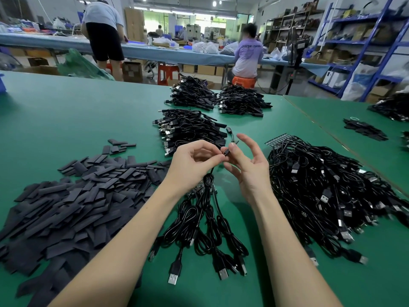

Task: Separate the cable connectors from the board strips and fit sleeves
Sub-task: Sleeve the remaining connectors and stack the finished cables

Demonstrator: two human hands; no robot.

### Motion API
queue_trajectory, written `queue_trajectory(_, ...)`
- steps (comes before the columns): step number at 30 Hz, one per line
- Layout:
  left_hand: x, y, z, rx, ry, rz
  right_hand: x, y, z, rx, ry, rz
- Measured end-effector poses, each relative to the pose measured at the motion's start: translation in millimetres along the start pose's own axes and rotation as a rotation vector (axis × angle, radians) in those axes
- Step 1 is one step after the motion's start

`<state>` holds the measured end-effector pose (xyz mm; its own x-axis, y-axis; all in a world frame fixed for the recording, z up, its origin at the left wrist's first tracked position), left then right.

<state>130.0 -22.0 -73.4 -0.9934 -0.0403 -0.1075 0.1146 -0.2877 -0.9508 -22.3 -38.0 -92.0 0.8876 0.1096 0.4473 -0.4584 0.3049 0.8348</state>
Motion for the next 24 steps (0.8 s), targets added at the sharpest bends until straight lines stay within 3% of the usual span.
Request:
queue_trajectory(14, 0.4, 7.2, -0.9, -0.038, -0.072, -0.062, 6.4, -2.5, -4.1, -0.030, -0.069, 0.069)
queue_trajectory(20, 3.0, 7.1, -0.2, -0.087, 0.004, -0.116, 3.3, -4.3, -2.9, -0.030, -0.111, 0.048)
queue_trajectory(24, 1.5, 6.8, -0.5, -0.098, -0.027, -0.120, 4.2, -7.5, -3.3, -0.008, -0.119, 0.057)
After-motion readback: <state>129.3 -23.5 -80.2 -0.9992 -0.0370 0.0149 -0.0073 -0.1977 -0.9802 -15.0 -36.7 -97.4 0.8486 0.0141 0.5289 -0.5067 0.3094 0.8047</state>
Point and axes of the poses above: each hand's wrist, its own z-axis towards the middle knuckle, its own x-axis out of the palm, y = z × x, the point moved 6 cm from there along z, towards the middle knuckle, and after that the axes turned 11 degrees about -x, right-handed, at the moved point
